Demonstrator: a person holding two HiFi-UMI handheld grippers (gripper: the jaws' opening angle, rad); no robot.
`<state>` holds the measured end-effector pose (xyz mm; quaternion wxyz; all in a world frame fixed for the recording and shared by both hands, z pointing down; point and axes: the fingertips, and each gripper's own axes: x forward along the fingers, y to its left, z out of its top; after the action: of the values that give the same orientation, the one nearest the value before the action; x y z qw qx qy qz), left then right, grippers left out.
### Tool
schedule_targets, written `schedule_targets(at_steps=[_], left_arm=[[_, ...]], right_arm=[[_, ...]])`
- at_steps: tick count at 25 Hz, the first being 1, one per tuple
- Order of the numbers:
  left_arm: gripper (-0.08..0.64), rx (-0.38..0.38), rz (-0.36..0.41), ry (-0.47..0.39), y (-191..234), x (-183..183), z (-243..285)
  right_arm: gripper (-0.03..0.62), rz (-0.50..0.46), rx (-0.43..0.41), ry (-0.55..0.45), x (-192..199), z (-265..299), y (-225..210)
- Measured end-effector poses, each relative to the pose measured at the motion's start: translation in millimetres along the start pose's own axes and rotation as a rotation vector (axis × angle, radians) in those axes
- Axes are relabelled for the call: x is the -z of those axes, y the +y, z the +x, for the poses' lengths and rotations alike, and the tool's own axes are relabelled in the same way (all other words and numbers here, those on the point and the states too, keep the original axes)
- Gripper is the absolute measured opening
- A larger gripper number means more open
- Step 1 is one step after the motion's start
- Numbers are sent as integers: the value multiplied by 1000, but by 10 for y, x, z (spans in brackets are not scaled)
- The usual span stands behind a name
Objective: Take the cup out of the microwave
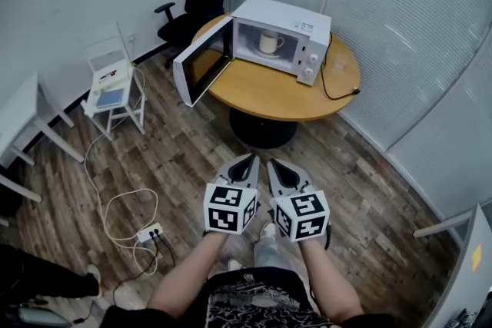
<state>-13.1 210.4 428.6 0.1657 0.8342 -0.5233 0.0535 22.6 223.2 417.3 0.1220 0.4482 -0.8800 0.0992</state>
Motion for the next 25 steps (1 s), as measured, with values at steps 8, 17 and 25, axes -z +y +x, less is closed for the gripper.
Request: schedule_targets(at_steps=[8, 17, 25], left_arm=[[9, -21, 15, 18, 158, -166, 640], [8, -42, 18, 43, 163, -404, 1577], [8, -84, 46, 66, 92, -523, 2233]], right_arm=[[15, 17, -26, -6, -144, 478, -490], [15, 36, -42, 0, -339, 925, -1345], [15, 48, -83, -2, -439, 1173, -1943]])
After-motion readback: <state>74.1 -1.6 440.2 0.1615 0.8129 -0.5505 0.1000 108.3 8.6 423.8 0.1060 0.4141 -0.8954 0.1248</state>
